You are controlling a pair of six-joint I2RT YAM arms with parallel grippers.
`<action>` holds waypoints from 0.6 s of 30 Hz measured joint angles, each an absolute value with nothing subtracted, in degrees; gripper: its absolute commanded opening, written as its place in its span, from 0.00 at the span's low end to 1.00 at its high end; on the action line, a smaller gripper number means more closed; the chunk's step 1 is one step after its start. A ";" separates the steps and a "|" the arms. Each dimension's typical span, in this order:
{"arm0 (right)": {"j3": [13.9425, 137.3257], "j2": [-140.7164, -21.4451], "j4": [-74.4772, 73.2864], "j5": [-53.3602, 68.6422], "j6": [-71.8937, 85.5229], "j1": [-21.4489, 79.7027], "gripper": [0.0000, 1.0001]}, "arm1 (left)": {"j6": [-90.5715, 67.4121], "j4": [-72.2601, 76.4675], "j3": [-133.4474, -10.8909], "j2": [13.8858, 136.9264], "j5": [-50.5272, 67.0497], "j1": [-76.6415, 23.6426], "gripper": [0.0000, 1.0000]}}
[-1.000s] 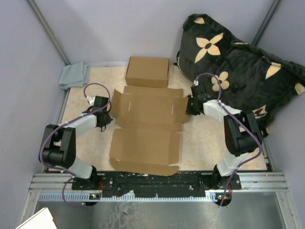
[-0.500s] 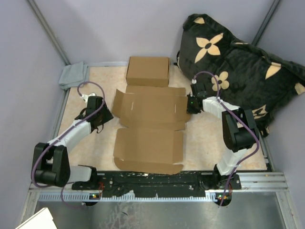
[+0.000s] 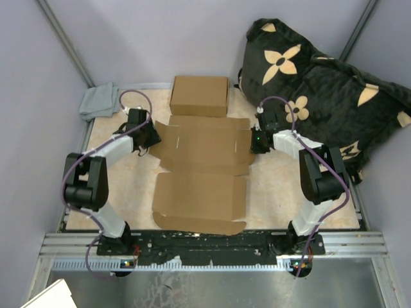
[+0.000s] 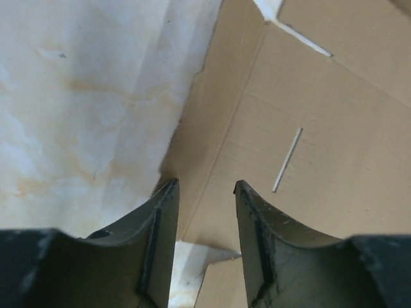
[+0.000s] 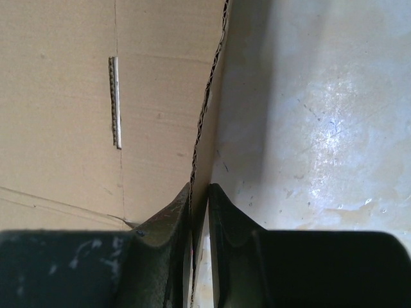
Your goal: Fold the paper box
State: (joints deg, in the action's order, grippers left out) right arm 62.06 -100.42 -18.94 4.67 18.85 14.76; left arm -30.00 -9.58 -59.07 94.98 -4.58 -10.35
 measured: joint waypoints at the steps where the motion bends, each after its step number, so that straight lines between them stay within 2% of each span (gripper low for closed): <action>1: 62.06 -100.42 -19.03 4.80 18.65 14.76 0.16 | -29.91 -10.00 -60.07 96.68 -4.43 -10.35 0.35; 4: 62.06 -100.42 -19.25 5.06 18.44 14.76 0.16 | -29.87 -11.60 -61.04 99.70 -4.45 -10.33 0.02; 7: 62.08 -100.42 -19.46 5.28 18.35 14.76 0.16 | -29.82 -12.73 -59.44 99.02 -4.84 -10.35 0.00; 8: 62.19 -100.42 -19.66 5.30 18.24 14.76 0.16 | -29.82 -12.73 -58.35 98.15 -5.06 -10.35 0.05; 9: 62.37 -100.42 -19.79 5.43 18.15 14.76 0.16 | -29.89 -12.99 -56.82 96.60 -5.43 -10.35 0.16; 10: 62.48 -100.42 -19.79 5.54 18.13 14.74 0.16 | -29.87 -13.26 -55.90 95.35 -5.61 -10.33 0.35; 11: 62.72 -100.42 -20.01 5.65 18.11 14.74 0.16 | -29.93 -13.45 -54.59 93.47 -5.98 -10.35 0.49; 12: 62.76 -100.42 -19.94 5.74 18.11 14.74 0.16 | -29.67 -13.80 -53.58 91.42 -6.28 -10.35 0.54; 14: 62.81 -100.42 -19.94 5.91 18.06 14.74 0.16 | -29.78 -14.15 -52.86 87.79 -7.09 -10.35 0.59; 18: 62.81 -100.42 -20.21 6.15 18.02 14.74 0.17 | -29.26 -13.67 -54.39 85.62 -8.73 -10.35 0.59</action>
State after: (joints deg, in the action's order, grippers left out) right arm 62.81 -100.42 -20.21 6.15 18.02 14.74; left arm -29.26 -13.67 -54.39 85.62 -8.73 -10.35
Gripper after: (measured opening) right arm 0.164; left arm 0.587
